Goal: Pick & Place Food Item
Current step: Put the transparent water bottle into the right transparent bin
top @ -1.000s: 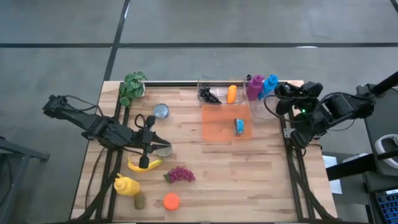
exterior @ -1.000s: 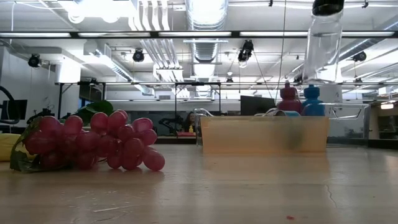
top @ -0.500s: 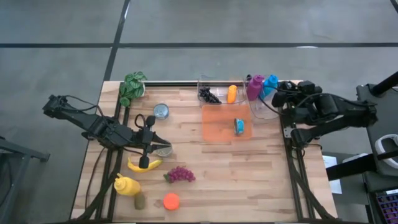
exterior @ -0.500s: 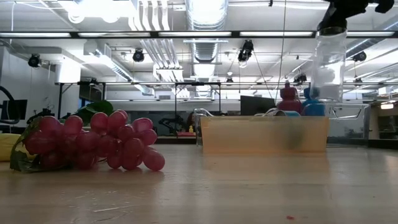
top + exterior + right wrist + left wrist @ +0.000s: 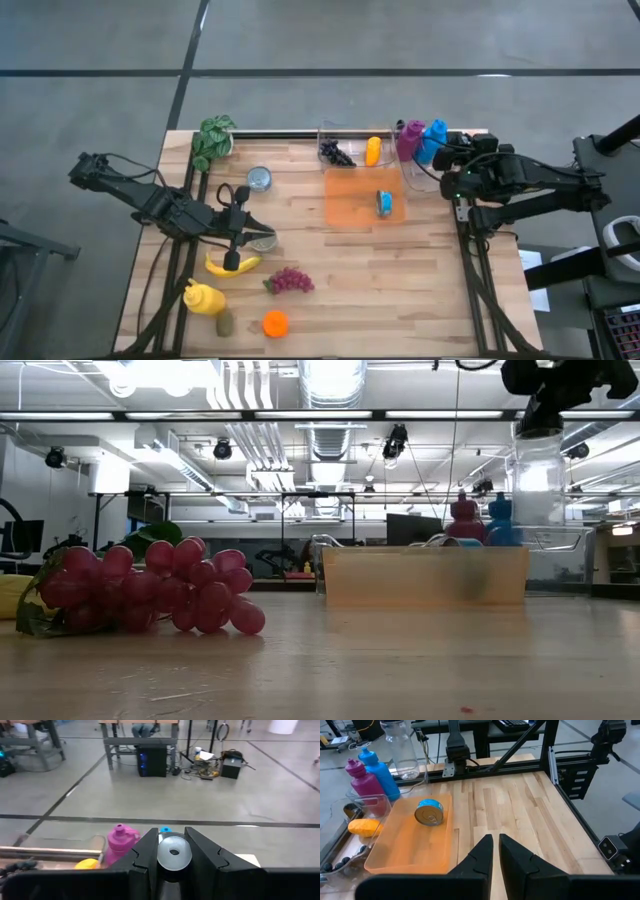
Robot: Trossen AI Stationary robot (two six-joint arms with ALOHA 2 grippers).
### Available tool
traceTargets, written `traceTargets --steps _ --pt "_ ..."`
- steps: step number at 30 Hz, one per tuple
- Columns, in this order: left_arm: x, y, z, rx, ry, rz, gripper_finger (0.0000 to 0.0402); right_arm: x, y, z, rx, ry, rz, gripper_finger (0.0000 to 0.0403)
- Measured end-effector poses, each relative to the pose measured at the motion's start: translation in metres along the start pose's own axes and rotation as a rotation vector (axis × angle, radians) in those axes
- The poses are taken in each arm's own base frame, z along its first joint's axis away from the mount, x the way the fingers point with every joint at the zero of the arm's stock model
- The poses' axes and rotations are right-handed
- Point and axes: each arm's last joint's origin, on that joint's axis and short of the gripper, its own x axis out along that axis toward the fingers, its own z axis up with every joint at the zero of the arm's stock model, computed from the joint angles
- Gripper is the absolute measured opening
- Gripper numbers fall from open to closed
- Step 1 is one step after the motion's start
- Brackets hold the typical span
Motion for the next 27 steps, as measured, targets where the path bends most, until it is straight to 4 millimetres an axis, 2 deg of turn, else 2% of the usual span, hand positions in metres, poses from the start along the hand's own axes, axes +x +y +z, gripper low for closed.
traceTargets --steps 27 --pt "0.0 0.0 0.0 -0.003 0.0 0.0 0.0032 0.04 0.012 -0.056 0.001 0.03 -0.152 0.0075"
